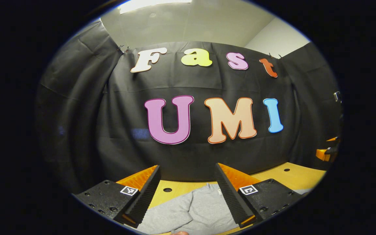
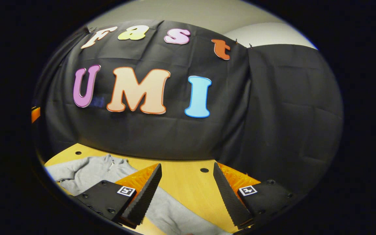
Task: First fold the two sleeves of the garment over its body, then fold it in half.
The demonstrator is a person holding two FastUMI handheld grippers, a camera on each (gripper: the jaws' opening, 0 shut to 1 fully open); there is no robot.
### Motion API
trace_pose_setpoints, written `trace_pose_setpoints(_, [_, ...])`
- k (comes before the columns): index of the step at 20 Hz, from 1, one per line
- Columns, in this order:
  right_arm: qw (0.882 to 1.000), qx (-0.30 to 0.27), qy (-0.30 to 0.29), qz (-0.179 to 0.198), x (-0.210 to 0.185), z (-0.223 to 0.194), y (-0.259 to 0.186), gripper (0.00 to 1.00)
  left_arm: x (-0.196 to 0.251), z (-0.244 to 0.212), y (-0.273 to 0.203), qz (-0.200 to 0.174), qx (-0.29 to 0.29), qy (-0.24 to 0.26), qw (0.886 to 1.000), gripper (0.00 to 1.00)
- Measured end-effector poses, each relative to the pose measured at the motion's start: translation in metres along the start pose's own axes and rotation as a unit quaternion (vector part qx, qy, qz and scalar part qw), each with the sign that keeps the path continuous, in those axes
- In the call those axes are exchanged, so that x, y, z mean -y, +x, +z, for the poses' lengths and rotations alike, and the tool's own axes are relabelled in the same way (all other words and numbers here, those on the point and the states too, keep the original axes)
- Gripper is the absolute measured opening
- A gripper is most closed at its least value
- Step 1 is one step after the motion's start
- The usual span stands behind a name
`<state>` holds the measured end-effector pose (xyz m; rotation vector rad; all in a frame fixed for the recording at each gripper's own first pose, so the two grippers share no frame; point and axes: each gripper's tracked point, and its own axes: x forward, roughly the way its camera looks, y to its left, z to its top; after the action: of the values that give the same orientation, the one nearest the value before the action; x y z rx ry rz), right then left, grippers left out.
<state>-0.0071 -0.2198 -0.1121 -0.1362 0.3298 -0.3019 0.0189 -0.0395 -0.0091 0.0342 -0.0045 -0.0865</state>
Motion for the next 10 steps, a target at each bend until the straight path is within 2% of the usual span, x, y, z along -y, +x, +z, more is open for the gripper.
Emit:
trace_pose_setpoints(5, [0.997,-0.068,-0.015,-0.015,0.031,-0.060,0.002,0.99,0.007,-0.008,0.002,-0.005,-0.009,0.000,1.000,0.96])
trace_pose_setpoints(10, [0.987,-0.154,-0.039,-0.024,0.069,-0.127,-0.016,1.00,0.015,-0.014,0.005,-0.013,-0.015,0.000,1.000,0.96])
